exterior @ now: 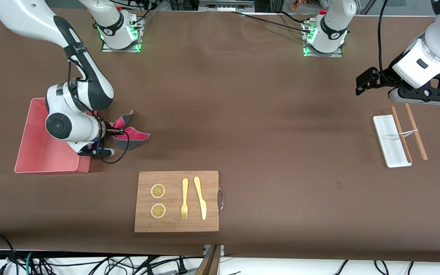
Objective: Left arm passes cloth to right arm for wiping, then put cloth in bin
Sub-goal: 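Wipe the table with the cloth in the right gripper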
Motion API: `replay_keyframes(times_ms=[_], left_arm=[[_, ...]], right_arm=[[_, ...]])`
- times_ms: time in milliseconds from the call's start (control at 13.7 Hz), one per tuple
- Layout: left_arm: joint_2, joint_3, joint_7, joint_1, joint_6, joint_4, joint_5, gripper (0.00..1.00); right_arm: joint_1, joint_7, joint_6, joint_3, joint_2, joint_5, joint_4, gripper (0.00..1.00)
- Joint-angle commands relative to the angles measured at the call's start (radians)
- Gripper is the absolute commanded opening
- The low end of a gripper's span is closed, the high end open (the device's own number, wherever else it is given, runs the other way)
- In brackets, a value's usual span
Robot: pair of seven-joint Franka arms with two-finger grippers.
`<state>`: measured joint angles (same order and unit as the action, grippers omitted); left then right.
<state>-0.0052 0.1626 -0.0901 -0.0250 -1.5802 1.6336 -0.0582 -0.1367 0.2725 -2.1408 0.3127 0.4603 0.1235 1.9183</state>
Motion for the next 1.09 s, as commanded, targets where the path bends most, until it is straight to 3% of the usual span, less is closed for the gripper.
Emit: replay_keyframes(times_ms=[0,291,437,1020], left_arm=[[0.002,0.003,0.023,-0.004,0.003,-0.011,0.009,1.00],[0.002,0.003,0.023,-0.004,0.003,-0.011,0.009,1.00],[0.002,0.003,0.023,-0.004,0.003,-0.011,0.009,1.00],[0.002,0.003,0.023,-0.004,0.003,-0.011,0.009,1.00]], right_arm=[[0.003,-0.024,-0.154,-0.020,-0.045,0.016,0.116,0.00],[0.003,-0.064,-0.200,-0.027,0.001,0.016,0.114,0.00],[0.055,-0.026,-0.206,-0.024,0.012,0.004,0.105,0.00],[0.290,0.387,-0.212,-0.018,0.009,-0.002,0.056,0.00]])
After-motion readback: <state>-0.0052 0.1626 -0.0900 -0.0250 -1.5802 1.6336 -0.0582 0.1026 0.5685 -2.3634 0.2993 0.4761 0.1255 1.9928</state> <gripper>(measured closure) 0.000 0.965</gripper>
